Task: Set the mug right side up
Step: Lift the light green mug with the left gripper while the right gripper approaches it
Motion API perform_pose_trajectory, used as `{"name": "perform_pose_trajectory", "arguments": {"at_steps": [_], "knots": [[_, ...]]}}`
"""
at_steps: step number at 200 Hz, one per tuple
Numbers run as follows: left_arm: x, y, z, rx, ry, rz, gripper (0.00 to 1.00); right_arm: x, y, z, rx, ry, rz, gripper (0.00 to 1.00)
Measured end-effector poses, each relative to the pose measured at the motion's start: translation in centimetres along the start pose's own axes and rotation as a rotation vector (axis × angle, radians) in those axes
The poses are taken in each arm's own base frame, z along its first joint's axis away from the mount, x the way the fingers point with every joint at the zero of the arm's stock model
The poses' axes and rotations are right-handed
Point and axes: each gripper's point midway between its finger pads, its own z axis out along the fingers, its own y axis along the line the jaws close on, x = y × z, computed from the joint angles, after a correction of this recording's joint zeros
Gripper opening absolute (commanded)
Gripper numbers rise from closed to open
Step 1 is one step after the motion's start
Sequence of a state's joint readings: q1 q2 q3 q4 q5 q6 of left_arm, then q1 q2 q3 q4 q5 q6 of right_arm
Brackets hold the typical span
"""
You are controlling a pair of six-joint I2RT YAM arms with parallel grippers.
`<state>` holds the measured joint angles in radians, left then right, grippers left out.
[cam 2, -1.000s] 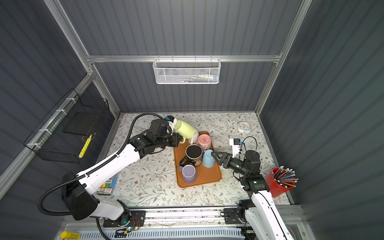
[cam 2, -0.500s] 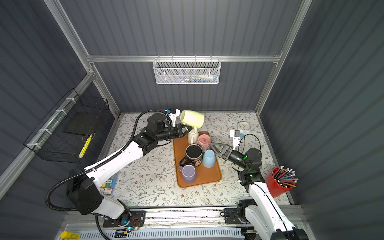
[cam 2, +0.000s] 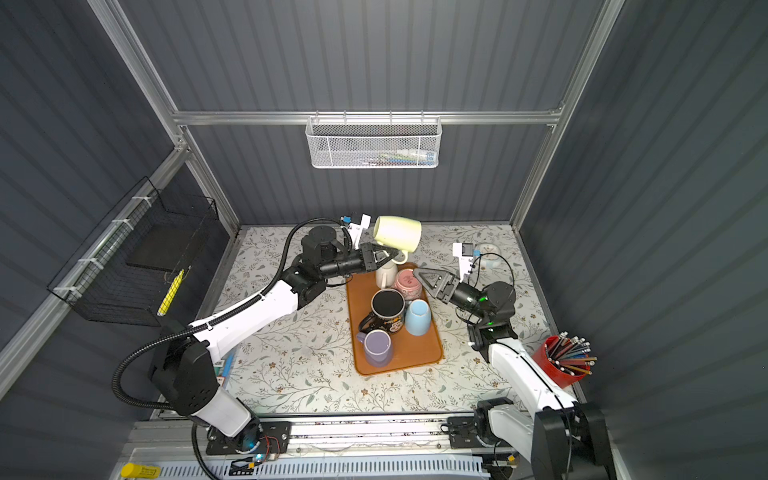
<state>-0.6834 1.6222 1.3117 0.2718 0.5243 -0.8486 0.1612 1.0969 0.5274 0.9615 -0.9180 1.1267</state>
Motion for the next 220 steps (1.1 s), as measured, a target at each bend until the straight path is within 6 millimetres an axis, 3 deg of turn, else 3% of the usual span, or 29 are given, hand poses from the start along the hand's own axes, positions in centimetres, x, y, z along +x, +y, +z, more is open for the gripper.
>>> {"name": "perform_pose_trajectory", "arguments": {"at_steps": [56, 84, 129, 220], "knots": [[0.1, 0.3, 1.1, 0.05, 0.004, -0.036, 0.0, -0.7, -0.7, 1.7, -0.018, 0.007, 0.005, 0.49], [0.0, 0.0, 1.2, 0.072, 0.001, -0.043, 0.0, -1.5, -0.9, 2.1, -0.018, -0.009, -0.003, 0.49], [-0.7, 0.2, 1.0, 0.071, -0.016, -0.037, 0.0, -2.0, -1.2, 2.4, -0.012, -0.021, -0.015, 0.62], [-0.9, -0.3, 0.8, 0.098, -0.018, -0.022, 0.0, -2.8, -2.8, 3.9, -0.004, -0.021, 0.001, 0.54]]}}
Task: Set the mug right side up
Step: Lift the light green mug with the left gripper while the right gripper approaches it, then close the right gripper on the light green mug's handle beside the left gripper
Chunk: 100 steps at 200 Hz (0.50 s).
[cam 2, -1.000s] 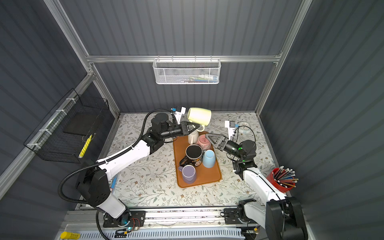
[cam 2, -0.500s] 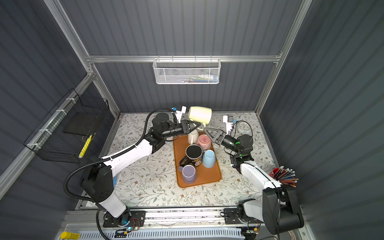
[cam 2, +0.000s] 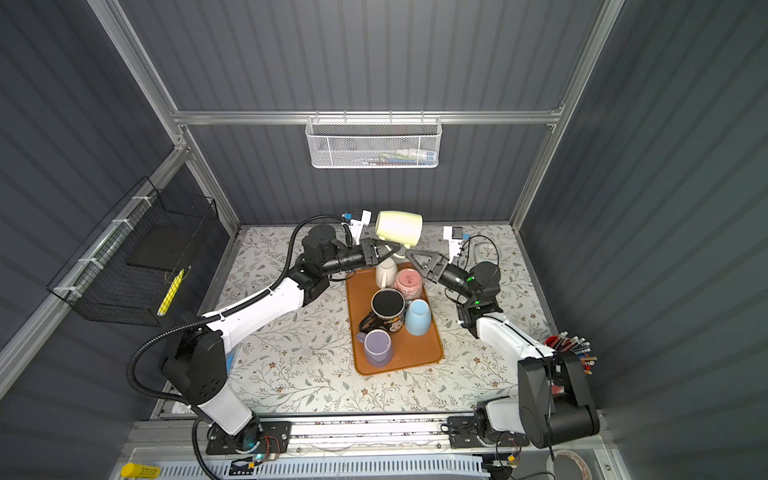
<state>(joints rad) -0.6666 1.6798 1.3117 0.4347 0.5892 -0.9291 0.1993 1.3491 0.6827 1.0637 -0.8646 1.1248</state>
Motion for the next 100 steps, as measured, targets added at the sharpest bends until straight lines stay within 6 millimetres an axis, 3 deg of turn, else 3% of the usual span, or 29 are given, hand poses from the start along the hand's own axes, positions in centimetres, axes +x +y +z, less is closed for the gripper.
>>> {"name": "perform_pose_trajectory", "arguments": {"at_steps": [59, 100], "knots": [[-0.3, -0.7, 0.0, 0.028, -0.011, 0.013, 0.0, -1.0, 0.3, 1.2, -0.06, -0.016, -0.002, 0.44], [-0.4, -0.7, -0.1, 0.046, -0.027, 0.013, 0.0, -1.2, -0.3, 1.6, -0.088, -0.024, 0.039, 0.26]]}}
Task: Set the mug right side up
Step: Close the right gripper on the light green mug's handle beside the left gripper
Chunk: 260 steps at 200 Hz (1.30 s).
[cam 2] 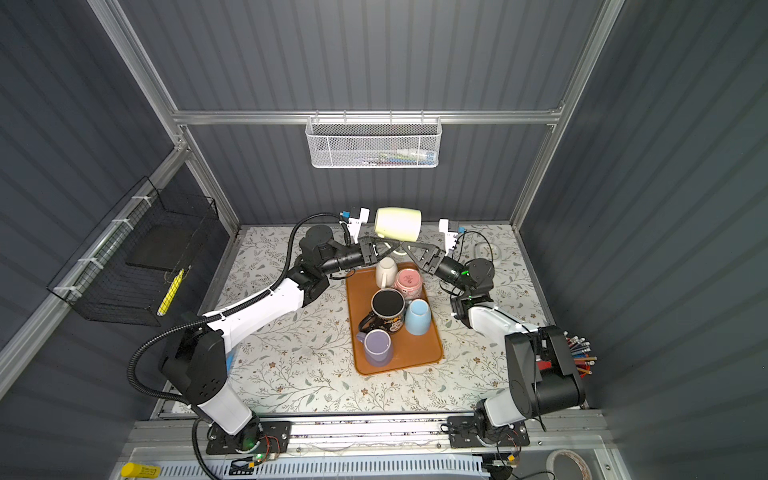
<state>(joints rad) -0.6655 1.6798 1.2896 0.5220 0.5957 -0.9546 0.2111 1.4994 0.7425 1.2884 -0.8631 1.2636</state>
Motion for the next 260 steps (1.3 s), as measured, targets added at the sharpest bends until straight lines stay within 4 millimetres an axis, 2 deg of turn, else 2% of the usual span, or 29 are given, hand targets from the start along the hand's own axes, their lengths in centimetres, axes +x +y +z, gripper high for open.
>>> {"name": "perform_pose_trajectory", "arguments": {"at_steps": [17, 45, 87, 126, 158, 184, 260], "knots": [[0.0, 0.2, -0.1, -0.001, -0.009, -0.001, 0.0, 0.0, -0.1, 0.1, -0.007, 0.005, 0.01, 0.18], [-0.2, 0.1, -0.2, 0.011, -0.02, -0.011, 0.0, 0.0, 0.2, 0.3, -0.015, 0.005, 0.003, 0.0], [-0.2, 0.0, -0.2, 0.018, -0.023, -0.008, 0.0, 0.0, 0.2, 0.3, -0.015, 0.005, 0.0, 0.0], [-0.2, 0.1, -0.2, 0.017, -0.023, -0.004, 0.27, 0.0, 0.1, 0.3, -0.006, 0.006, 0.0, 0.0], [0.1, 0.2, -0.3, 0.019, -0.016, 0.011, 0.42, 0.1, -0.4, 0.2, 0.023, 0.009, 0.015, 0.0], [0.1, 0.5, -0.4, 0.017, -0.016, 0.012, 0.47, 0.1, -0.7, 0.2, 0.044, 0.006, 0.022, 0.0], [0.0, 0.6, -0.9, 0.004, -0.016, 0.039, 0.53, 0.0, -0.6, 0.0, 0.071, 0.004, 0.004, 0.0]]}}
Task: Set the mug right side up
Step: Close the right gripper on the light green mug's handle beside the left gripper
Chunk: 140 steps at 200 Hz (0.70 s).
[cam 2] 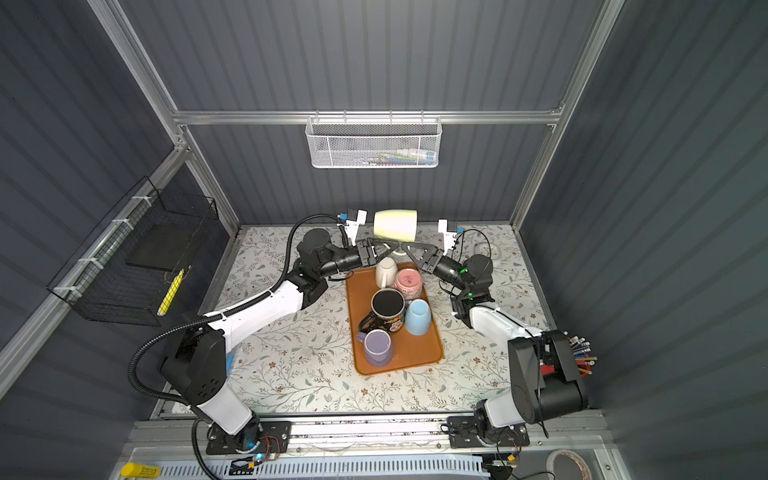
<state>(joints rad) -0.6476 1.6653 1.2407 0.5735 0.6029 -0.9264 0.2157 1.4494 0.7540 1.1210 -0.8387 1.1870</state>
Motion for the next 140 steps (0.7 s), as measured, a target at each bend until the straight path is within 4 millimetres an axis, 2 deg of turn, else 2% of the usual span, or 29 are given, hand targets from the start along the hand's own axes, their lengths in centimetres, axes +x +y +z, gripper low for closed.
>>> {"name": "perform_pose_trajectory", "arguments": {"at_steps": [15, 36, 78, 94, 117, 140], "knots": [[0.0, -0.3, -0.4, -0.007, 0.0, 0.013, 0.5, -0.1, 0.3, -0.1, -0.001, -0.001, -0.011, 0.0], [-0.1, -0.5, -0.8, -0.02, -0.004, 0.031, 0.39, -0.1, 0.7, -0.1, -0.006, -0.002, -0.024, 0.0], [0.2, 0.0, -1.0, -0.044, -0.002, 0.036, 0.39, 0.0, 0.7, -0.1, -0.005, 0.002, -0.024, 0.0], [0.2, 0.1, -1.0, -0.047, -0.004, 0.037, 0.29, 0.0, 0.7, -0.1, -0.006, 0.005, -0.025, 0.0], [0.2, 0.4, -1.0, -0.059, -0.004, 0.039, 0.2, 0.1, 0.8, -0.1, -0.011, 0.009, -0.031, 0.0], [0.1, 0.2, -1.0, -0.053, -0.007, 0.016, 0.06, 0.3, 0.6, -0.1, -0.008, 0.011, -0.052, 0.0]]}}
